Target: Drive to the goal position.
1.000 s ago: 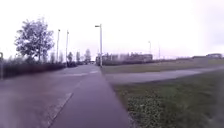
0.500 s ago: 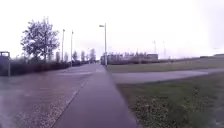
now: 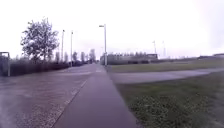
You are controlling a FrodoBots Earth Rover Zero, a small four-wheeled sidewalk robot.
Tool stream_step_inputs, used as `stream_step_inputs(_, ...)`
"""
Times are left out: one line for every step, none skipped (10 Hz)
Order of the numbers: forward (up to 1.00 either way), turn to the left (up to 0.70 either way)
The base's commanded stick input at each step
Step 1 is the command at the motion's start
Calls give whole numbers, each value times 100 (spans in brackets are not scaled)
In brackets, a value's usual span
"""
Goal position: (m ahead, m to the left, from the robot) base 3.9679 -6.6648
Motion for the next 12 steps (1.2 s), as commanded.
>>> stream_step_inputs(65,0)
stream_step_inputs(61,0)
stream_step_inputs(56,0)
stream_step_inputs(52,0)
stream_step_inputs(68,0)
stream_step_inputs(38,0)
stream_step_inputs(8,0)
stream_step_inputs(44,0)
stream_step_inputs(67,0)
stream_step_inputs(70,1)
stream_step_inputs(70,2)
stream_step_inputs(70,1)
